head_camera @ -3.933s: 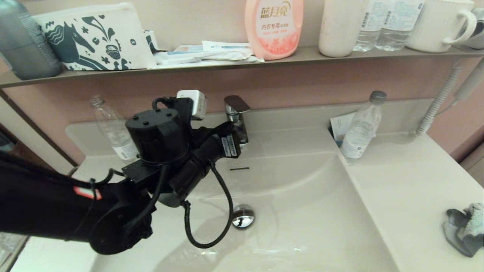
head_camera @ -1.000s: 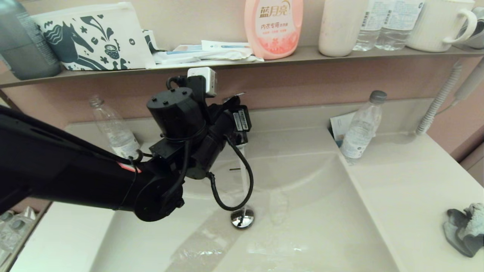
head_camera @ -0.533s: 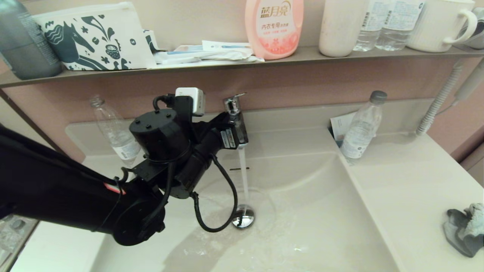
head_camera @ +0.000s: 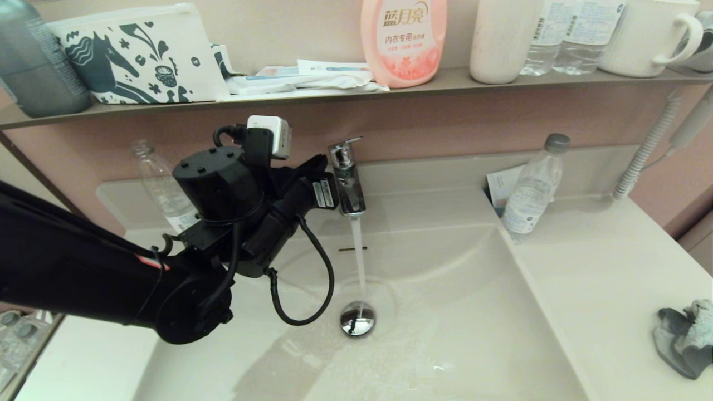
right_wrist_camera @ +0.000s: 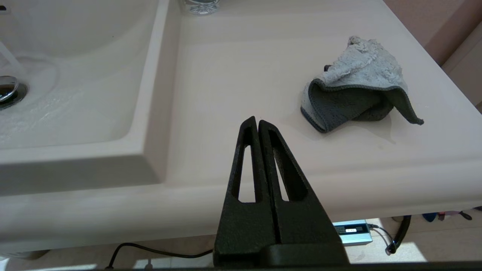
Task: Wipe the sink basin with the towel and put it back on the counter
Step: Turn off the faucet
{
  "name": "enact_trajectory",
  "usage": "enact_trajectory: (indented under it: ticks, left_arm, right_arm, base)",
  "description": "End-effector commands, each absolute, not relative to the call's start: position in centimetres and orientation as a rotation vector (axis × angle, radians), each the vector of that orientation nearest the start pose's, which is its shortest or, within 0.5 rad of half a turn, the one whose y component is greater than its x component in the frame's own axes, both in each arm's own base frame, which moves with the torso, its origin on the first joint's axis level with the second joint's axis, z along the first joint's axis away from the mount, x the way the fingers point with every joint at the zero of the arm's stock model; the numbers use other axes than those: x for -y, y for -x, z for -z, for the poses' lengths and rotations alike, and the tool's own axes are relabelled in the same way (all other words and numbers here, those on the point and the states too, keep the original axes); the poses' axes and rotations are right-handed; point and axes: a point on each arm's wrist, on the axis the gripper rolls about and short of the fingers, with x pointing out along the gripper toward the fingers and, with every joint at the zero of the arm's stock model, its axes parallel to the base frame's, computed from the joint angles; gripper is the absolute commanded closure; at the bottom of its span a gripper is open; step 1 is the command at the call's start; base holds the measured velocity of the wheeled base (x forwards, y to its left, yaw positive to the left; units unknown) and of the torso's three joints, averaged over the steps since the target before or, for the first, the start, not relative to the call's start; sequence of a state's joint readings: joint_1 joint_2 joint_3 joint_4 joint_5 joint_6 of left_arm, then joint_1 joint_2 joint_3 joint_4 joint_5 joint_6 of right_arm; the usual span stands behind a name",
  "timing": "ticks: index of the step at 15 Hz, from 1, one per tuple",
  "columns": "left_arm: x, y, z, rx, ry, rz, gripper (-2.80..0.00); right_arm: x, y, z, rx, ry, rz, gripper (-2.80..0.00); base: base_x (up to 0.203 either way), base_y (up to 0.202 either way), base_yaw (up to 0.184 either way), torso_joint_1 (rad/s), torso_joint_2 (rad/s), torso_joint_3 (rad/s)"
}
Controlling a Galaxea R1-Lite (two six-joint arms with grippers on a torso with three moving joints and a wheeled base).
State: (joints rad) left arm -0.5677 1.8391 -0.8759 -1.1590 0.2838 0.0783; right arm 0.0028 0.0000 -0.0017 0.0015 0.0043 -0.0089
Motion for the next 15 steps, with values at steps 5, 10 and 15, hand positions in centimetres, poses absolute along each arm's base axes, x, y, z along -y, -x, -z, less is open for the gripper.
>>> enact_trajectory:
  ticks: [5,10,15]
  left_arm:
    - [17.5,-29.6,-22.5,0.242,0.005,0.245,0.00]
    - [17.3,-28.5,-23.0,0.240,0.000,0.163,0.00]
    - [18.3,-28.0,-25.0,0.277,-0.007,0.164,0.00]
  right_arm:
    - [0.0,2.3,-7.6,-0.001,0.009,-0.008,0.00]
    - [0.0,2.3,-7.6,-0.001,0.009,-0.008,0.00]
    - [0.0,2.3,-7.6,-0.002,0.009,-0.008,0.00]
  base:
    - [0.000,0.000,0.000,0.000,0.00,0.000]
    - [0.000,0.000,0.000,0.000,0.00,0.000]
    - [0.000,0.000,0.000,0.000,0.00,0.000]
